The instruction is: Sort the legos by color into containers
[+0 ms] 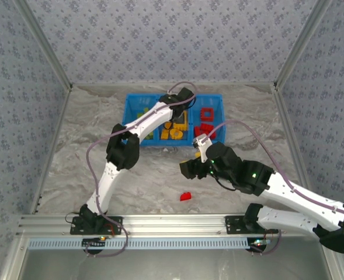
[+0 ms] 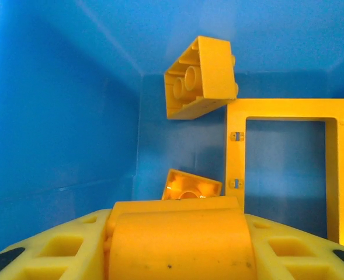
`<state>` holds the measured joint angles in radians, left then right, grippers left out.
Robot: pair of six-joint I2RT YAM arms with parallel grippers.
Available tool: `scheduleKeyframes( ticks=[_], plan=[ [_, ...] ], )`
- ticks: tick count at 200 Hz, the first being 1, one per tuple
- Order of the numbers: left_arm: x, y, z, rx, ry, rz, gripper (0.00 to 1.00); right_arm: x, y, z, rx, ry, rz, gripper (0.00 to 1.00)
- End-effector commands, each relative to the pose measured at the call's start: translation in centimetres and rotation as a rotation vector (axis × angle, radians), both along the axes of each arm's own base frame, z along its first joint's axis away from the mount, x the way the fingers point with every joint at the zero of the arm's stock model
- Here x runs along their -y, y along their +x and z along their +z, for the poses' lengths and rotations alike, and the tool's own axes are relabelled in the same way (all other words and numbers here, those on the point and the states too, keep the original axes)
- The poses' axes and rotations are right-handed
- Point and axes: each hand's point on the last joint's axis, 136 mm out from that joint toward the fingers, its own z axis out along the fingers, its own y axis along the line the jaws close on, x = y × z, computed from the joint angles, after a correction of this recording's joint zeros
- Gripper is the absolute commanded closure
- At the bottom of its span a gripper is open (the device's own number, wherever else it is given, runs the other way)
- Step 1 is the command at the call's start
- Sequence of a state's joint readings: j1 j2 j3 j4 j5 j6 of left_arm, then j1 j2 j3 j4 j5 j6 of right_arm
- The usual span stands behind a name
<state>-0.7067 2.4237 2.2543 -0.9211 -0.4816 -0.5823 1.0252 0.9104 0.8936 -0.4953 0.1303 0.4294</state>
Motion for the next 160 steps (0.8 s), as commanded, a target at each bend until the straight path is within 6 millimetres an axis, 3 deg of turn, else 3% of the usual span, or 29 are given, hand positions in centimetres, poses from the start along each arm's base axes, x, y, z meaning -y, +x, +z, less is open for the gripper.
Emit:
scheduleKeyframes(
  ticks=[1, 39, 78, 120, 135, 160],
  plan=[
    [-0.9, 1.0, 1.0, 0.038, 0.062, 0.007, 0.51, 0.0, -0.2, 0.1, -0.015, 0.030, 0.000, 0.24],
    [-0.7, 1.5, 1.0, 0.044, 0.090, -0.019, 0.46, 0.2, -0.3, 0.1, -0.017, 0.035, -0.003, 0.24],
    [-0.8, 1.3, 2.5, 0.051, 0.086, -0.025, 0.35, 0.3, -0.4, 0.1, -0.021, 0.039, -0.004, 0.24],
    [-0.8, 1.2, 4.0, 0.066, 0.068, -0.028, 0.37, 0.3, -0.6, 0.1, -0.025, 0.041, -0.001, 0.24],
    [-0.4, 0.8, 5.4, 0.074, 0.029, -0.032, 0.37, 0.6, -0.7, 0.0, -0.025, 0.035, -0.009, 0.24],
    [0.4, -0.7, 9.8, 0.122, -0.047, -0.041, 0.36, 1.1, -0.7, -1.0, -0.036, 0.013, -0.026, 0.24]
  ],
)
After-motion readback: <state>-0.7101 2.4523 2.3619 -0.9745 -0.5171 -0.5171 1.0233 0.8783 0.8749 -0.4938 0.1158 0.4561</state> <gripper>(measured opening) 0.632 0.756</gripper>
